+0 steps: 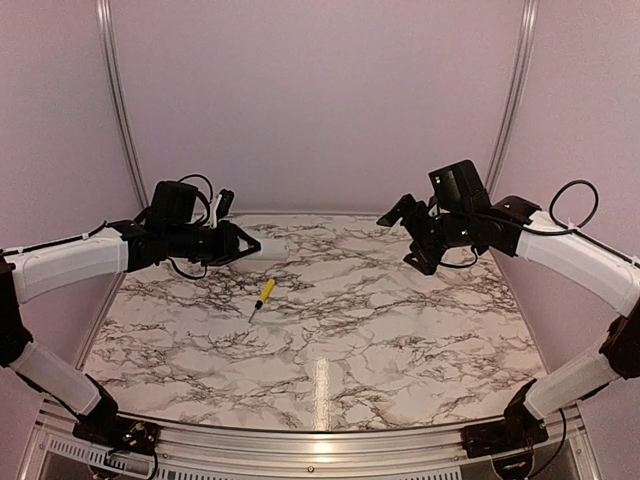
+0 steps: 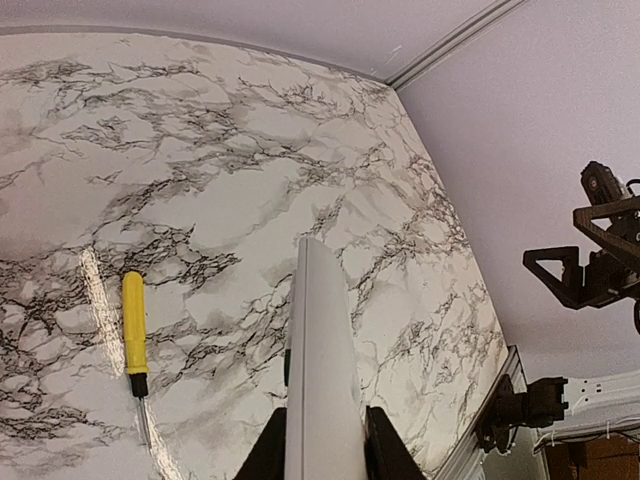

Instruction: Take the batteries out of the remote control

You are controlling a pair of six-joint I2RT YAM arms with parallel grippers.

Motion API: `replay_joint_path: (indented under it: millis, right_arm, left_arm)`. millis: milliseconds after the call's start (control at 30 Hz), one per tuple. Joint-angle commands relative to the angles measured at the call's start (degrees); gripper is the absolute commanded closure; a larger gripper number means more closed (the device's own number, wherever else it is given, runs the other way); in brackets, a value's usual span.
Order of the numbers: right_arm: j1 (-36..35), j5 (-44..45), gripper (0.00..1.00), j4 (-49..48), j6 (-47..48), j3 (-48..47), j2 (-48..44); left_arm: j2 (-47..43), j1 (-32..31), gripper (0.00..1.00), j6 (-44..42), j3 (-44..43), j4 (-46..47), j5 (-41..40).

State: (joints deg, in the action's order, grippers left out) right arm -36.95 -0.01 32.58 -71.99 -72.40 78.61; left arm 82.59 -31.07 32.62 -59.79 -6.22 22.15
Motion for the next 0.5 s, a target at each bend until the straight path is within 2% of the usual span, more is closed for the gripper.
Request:
replay_joint_path:
  millis: [0, 200, 267, 367, 467]
  right_arm:
    - [0.29, 1.56, 0.03, 1.99, 8.35, -2.96, -1.11]
    - [0.31, -2.1, 0.02, 3.88, 17.83, -4.98, -1.14]
    - [0.3, -2.98, 0.02, 3.73, 19.98, -4.39, -2.06]
    - [0.91, -4.73, 0.01, 0.41, 21.65, -1.62, -4.74]
    - [4.85, -9.62, 0.02, -4.73, 21.85, 3.76, -8.78]
  left_arm:
    - [0.7, -0.04, 1.0, 1.81, 0.78, -4.25, 4.8]
    - [-3.93, -1.17, 1.0, 6.54, 5.69, 0.78, 4.18]
    - [-6.48, -3.03, 1.0, 6.27, 5.5, -0.01, 0.12]
    - [-7.15, -3.43, 1.0, 7.85, 5.3, -2.13, -1.52]
    - [-8.19, -3.9, 1.0, 10.22, 6.47, -0.49, -2.51]
